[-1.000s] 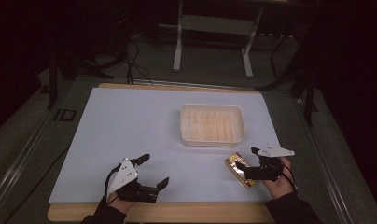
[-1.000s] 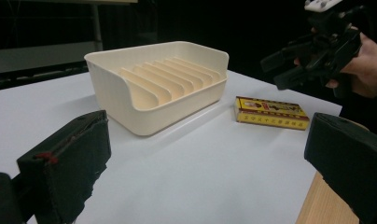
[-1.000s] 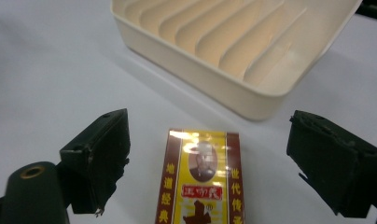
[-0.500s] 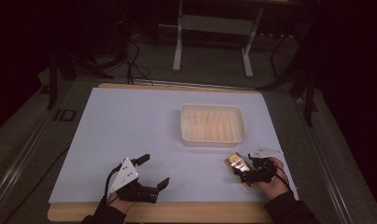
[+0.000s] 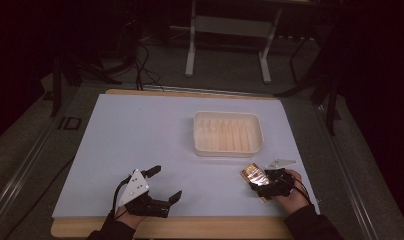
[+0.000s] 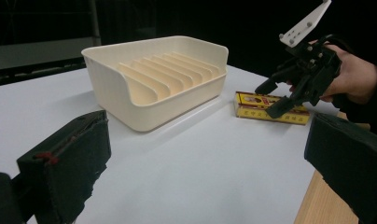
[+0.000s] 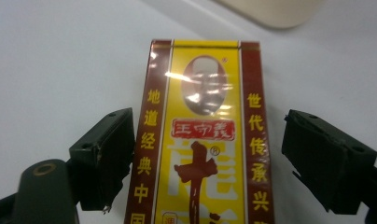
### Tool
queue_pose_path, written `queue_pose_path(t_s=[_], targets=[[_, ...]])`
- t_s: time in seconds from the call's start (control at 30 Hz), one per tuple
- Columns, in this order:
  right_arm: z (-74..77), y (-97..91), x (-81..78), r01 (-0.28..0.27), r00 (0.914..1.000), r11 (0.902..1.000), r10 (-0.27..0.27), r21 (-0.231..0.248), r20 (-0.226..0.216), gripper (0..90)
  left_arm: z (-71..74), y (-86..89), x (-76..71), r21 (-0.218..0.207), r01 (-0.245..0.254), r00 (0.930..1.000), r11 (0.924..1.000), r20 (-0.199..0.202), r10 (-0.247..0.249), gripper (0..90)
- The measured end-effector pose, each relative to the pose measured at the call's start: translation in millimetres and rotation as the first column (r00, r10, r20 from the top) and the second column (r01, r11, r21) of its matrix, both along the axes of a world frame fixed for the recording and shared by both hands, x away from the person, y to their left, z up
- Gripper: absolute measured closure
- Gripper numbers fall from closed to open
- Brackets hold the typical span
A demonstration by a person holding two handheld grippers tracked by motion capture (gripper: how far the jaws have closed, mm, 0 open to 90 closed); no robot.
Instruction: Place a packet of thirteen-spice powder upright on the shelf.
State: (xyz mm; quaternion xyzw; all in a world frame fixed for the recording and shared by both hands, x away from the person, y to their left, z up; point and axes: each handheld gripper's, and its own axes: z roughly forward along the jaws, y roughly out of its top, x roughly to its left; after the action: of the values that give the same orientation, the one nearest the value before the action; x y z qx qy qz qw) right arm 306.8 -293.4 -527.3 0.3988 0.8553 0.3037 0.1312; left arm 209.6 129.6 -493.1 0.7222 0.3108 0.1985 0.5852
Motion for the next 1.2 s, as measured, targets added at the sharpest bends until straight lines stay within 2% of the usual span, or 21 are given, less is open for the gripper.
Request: queue_pose_path(t_s=[0.13, 0.27, 0.3, 0.37, 0.53, 0.67, 0.77, 0.97, 1.0, 1.17, 1.2], targets=[[-2.7, 2.7, 0.9, -0.001, 0.9995, 0.9996, 0.0, -0.03, -0.031, 20.8, 0.0, -0.2, -0.1, 0.0, 0.001, 1.0, 1.0, 0.0, -0.001, 1.2], [-1.6, 4.5, 0.9, 0.001, 0.9995, 0.9985, -0.003, -0.055, -0.03, 22.6, -0.1, -0.4, -0.1, 0.003, -0.001, 1.0, 1.0, 0.001, 0.001, 1.2], [-0.6, 6.1, 0.5, 0.001, 0.9993, 0.9979, -0.003, -0.064, -0.036, 26.4, -0.4, -0.7, 0.0, 0.005, -0.001, 1.0, 1.0, -0.001, 0.001, 1.2], [1.2, 7.5, 0.0, -0.007, 0.9991, 0.9976, 0.004, -0.069, -0.043, 30.7, -0.5, -0.7, 0.1, 0.003, -0.001, 1.0, 1.0, -0.004, 0.001, 1.2], [2.0, 7.3, -0.8, 0.012, 0.9993, 0.9981, -0.014, -0.06, -0.034, 31.9, -0.3, -0.8, 0.0, 0.003, 0.001, 1.0, 1.0, -0.002, -0.001, 1.2], [8.6, 6.6, -2.0, 0.025, 0.9996, 0.9992, -0.025, -0.031, -0.009, 32.0, -0.7, -0.9, 0.4, 0.0, 0.0, 1.0, 1.0, -0.007, 0.0, 1.2], [12.3, 7.4, -3.4, 0.021, 0.9998, 0.9995, -0.021, -0.024, 0.006, 32.0, -0.6, -0.8, 0.5, 0.0, -0.003, 1.0, 1.0, -0.009, 0.003, 1.2], [26.6, 12.1, -8.5, 0.009, 0.9986, 0.9998, -0.01, 0.018, 0.051, 32.0, -0.2, -0.7, 0.5, -0.002, -0.006, 0.9999, 1.0, -0.014, 0.005, 1.2], [30.7, 14.2, -10.7, 0.002, 0.9975, 0.9998, -0.003, 0.022, 0.07, 32.0, 0.0, -1.1, 0.7, -0.001, -0.008, 0.9998, 1.0, -0.017, 0.008, 1.2], [40.2, 18.9, -16.1, -0.014, 0.9949, 0.9994, 0.01, 0.032, 0.1, 32.0, 0.5, -3.4, 2.4, 0.033, -0.044, 0.9985, 0.9985, -0.032, 0.045, 1.2], [45.9, 21.5, -19.1, -0.018, 0.9932, 0.9987, 0.012, 0.047, 0.116, 32.0, 0.4, -3.8, 3.3, 0.03, -0.056, 0.9977, 0.998, -0.036, 0.057, 1.3]])
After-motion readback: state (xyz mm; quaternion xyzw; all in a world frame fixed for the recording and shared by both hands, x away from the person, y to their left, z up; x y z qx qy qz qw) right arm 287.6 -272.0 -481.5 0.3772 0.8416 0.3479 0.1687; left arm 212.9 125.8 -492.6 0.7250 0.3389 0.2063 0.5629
